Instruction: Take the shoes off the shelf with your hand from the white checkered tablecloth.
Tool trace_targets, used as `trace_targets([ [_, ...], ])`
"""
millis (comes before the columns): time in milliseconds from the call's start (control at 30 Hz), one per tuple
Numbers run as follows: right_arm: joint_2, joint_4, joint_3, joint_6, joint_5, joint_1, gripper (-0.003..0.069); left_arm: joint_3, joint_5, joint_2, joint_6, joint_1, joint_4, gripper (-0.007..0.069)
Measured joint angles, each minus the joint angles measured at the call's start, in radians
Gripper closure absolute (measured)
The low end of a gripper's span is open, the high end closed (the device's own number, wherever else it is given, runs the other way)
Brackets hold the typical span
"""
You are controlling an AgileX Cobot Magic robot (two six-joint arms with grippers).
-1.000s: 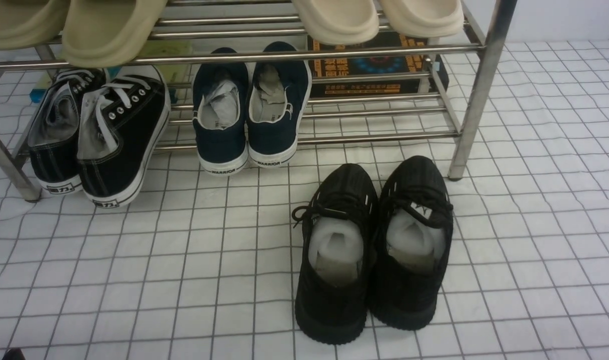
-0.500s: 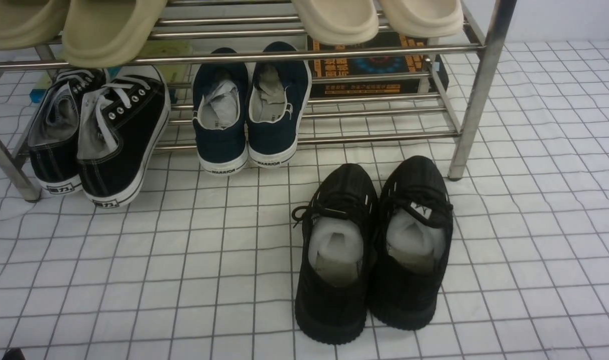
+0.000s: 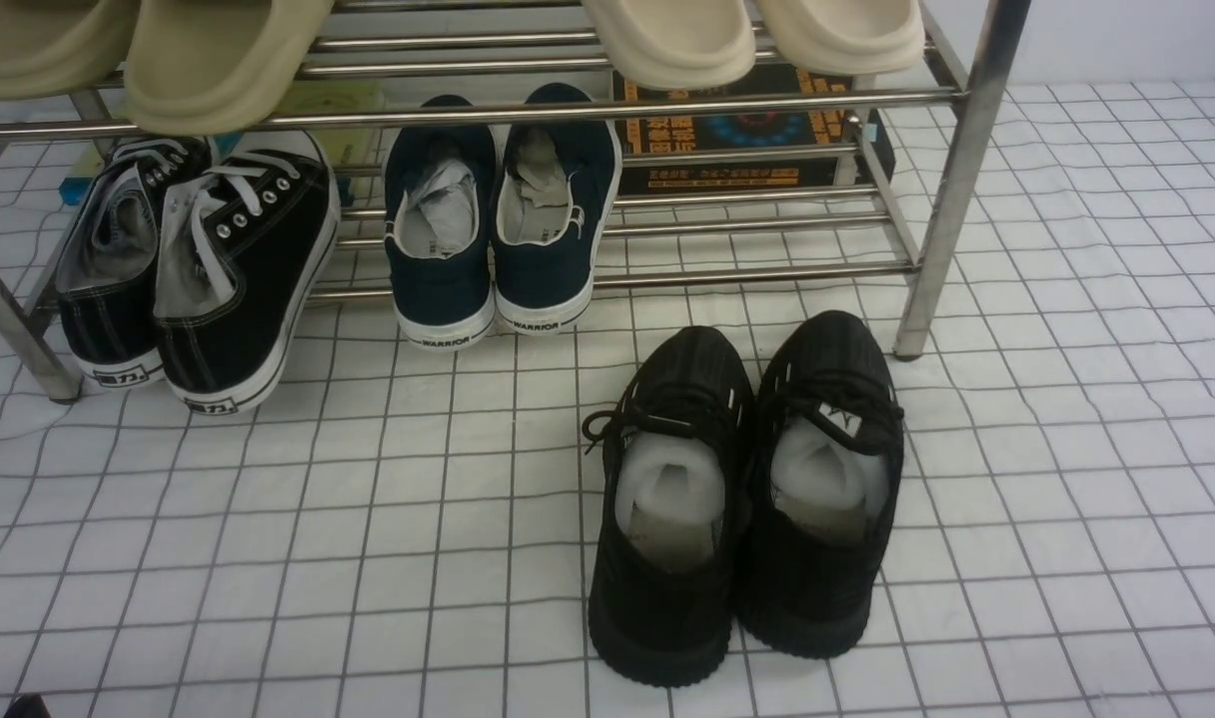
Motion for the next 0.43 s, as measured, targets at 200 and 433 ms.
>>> trace_targets([
  [200, 0.0, 0.0, 0.0, 0.0, 0.0, 0.0, 0.0565, 0.0, 0.0, 0.0, 0.0, 0.0, 0.0, 0.0385],
  [433, 0.0, 0.0, 0.0, 0.0, -0.001, 0.0, 0.0559, 0.0, 0.0, 0.0, 0.0, 0.0, 0.0, 0.0385],
])
